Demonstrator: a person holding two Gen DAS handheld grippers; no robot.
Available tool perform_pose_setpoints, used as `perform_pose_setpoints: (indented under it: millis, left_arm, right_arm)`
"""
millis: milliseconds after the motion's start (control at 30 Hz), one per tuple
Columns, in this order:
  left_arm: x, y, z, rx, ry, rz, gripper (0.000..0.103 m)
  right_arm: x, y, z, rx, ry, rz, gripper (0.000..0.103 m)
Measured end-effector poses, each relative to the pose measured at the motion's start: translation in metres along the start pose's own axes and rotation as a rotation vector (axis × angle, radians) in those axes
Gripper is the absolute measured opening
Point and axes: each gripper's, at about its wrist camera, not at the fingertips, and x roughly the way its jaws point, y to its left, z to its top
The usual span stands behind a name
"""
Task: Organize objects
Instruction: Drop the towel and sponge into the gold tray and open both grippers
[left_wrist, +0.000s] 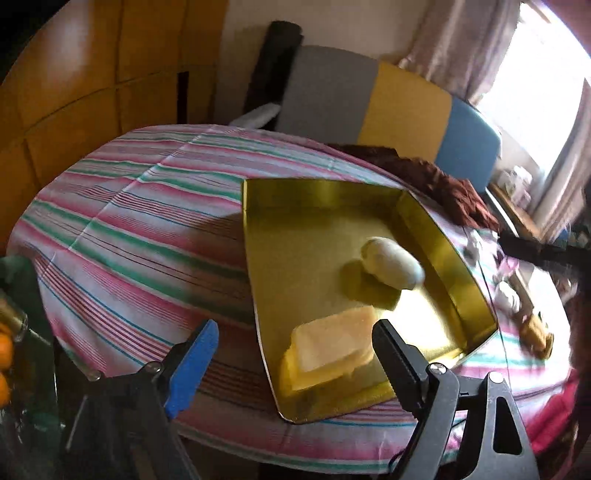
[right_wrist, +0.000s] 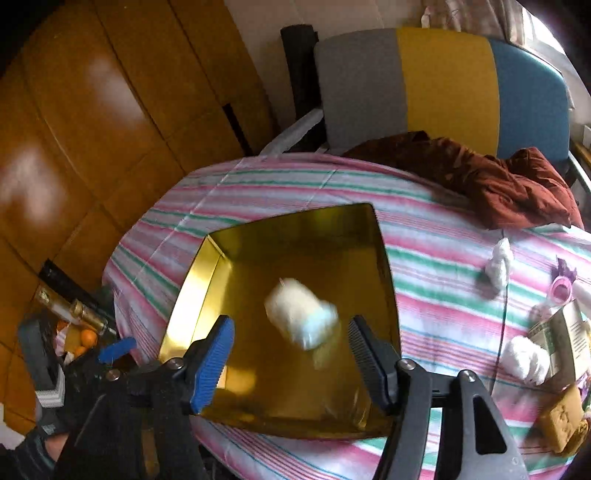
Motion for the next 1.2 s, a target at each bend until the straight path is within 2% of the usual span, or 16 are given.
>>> perform_pose_setpoints:
  millis: [133, 333, 567, 800, 933, 1200]
  left_arm:
    - [-0.012, -0.003, 0.013, -0.002, -0.038, 0.012, 0.086]
    - [-0.022, -0.028, 0.024, 0.064, -0.090, 0.037, 0.091]
    - [-0.029, -0.056, 0.026, 0.131, -0.129, 0.059, 0.093]
    - [-0.033, -0.065, 0.020, 0.136, -0.146, 0.096, 0.095]
    - [-0.033, -0.068, 0.016, 0.145, -0.155, 0.129, 0.097]
    - [-0.034, -0.081, 0.010, 0.186, -0.155, 0.130, 0.099]
  right_arm:
    - [0.009, -0.002, -0.013, 0.016, 0.032, -0.029, 0.065]
    - [0.013, -0.011, -0.035, 0.054, 0.051, -0.051, 0.065]
    - [0.006, -0.008, -0.051, 0.018, 0.008, -0.124, 0.065]
    - [-0.002, -0.001, -0.056, -0.029, -0.038, -0.177, 0.066]
    - [-0.004, 0.003, -0.058, -0.038, -0.053, -0.186, 0.066]
    - [-0.010, -0.004, -0.061, -0.013, -0.067, -0.195, 0.067]
